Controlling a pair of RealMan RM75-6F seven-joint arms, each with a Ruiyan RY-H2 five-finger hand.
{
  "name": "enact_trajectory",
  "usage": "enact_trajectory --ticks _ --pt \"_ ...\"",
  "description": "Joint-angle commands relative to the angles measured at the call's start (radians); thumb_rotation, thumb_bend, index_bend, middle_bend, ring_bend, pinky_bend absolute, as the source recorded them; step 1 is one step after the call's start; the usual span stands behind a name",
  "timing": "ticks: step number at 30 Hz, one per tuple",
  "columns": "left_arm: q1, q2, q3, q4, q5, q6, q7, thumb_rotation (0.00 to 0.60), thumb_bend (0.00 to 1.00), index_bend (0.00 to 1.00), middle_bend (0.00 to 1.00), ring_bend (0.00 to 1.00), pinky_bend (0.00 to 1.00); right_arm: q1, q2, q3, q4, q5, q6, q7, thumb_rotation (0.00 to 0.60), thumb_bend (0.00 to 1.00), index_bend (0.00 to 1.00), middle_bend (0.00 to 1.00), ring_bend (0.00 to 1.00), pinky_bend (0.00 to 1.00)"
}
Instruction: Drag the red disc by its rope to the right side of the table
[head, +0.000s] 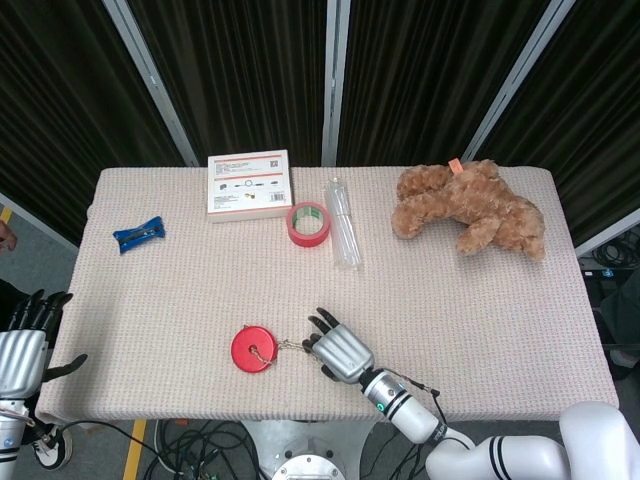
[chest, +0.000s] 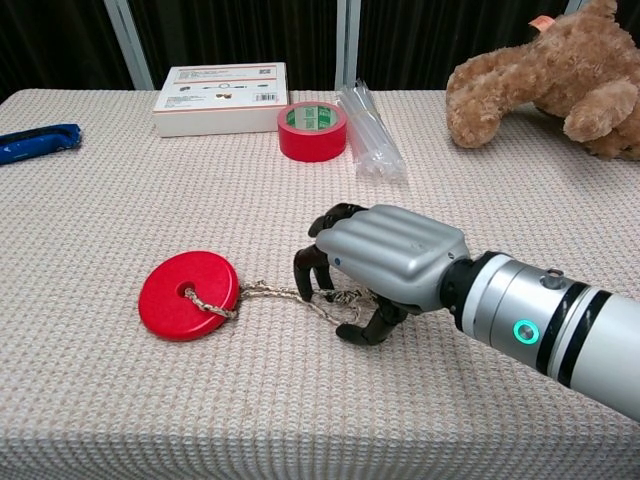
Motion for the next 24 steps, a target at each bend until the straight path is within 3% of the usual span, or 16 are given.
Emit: enact_trajectory --ticks 1,13,21,24 --pt "0.0 0.0 -0.001 0.001 0.0 0.001 -0.001 0.6 0.01 0.14 0.13 0.02 0.12 -0.001 -0.006 -0.002 0.005 -0.003 0.018 -0.008 0.6 0.25 0.45 0.51 0.14 0.0" --pt "0.001 -0.003 0.001 0.004 0.002 -0.001 0.0 0.6 0.01 0.14 0.13 0.02 0.12 -0.005 -0.022 -0.006 0.025 0.006 0.06 -0.044 0.6 0.37 0.62 0.67 0.37 0.03" --pt "0.002 -0.002 0.0 0.005 0.003 0.001 -0.003 0.6 0.01 0.14 0.13 0.02 0.12 -0.008 -0.049 -0.004 0.062 -0.02 0.096 -0.034 0.6 0.48 0.77 0.78 0.54 0.43" --pt "0.001 -0.001 0.001 0.005 0.004 -0.001 -0.003 0.6 0.01 0.14 0.13 0.02 0.12 -0.012 -0.054 -0.004 0.072 -0.034 0.112 -0.023 0.6 0.5 0.83 0.81 0.58 0.52"
